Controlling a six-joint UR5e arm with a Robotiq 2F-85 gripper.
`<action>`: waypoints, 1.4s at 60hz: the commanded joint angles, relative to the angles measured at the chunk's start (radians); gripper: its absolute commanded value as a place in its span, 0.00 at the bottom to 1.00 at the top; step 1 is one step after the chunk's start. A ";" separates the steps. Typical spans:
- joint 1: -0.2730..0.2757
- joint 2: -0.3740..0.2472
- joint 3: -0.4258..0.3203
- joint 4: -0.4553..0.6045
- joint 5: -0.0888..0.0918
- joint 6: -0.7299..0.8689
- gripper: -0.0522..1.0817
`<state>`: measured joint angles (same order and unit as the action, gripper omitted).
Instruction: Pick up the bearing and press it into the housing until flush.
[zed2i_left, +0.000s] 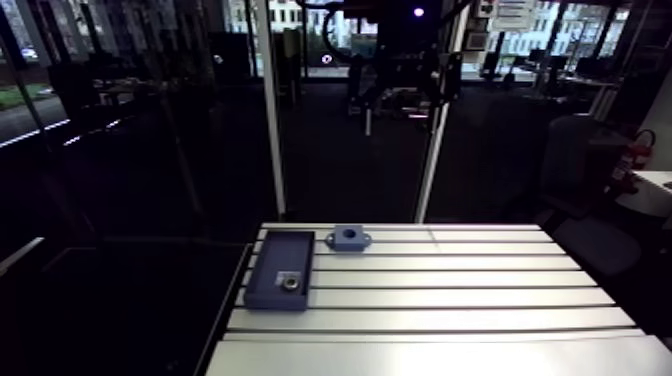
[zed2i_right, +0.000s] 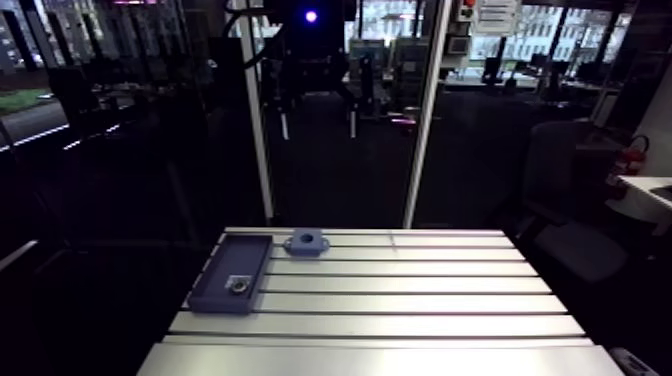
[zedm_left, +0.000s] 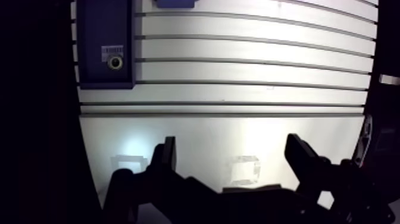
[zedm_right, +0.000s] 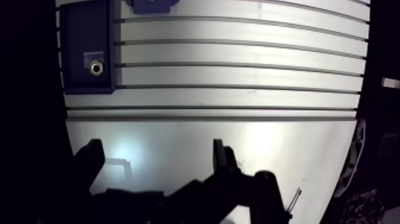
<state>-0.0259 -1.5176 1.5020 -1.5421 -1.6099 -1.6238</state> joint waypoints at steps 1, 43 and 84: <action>0.023 -0.016 0.003 0.029 -0.014 -0.018 0.05; 0.032 -0.004 0.081 -0.066 0.012 0.047 0.05; 0.160 0.145 0.143 -0.289 0.042 0.171 0.05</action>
<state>0.1092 -1.4085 1.6392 -1.7680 -1.5881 -1.4786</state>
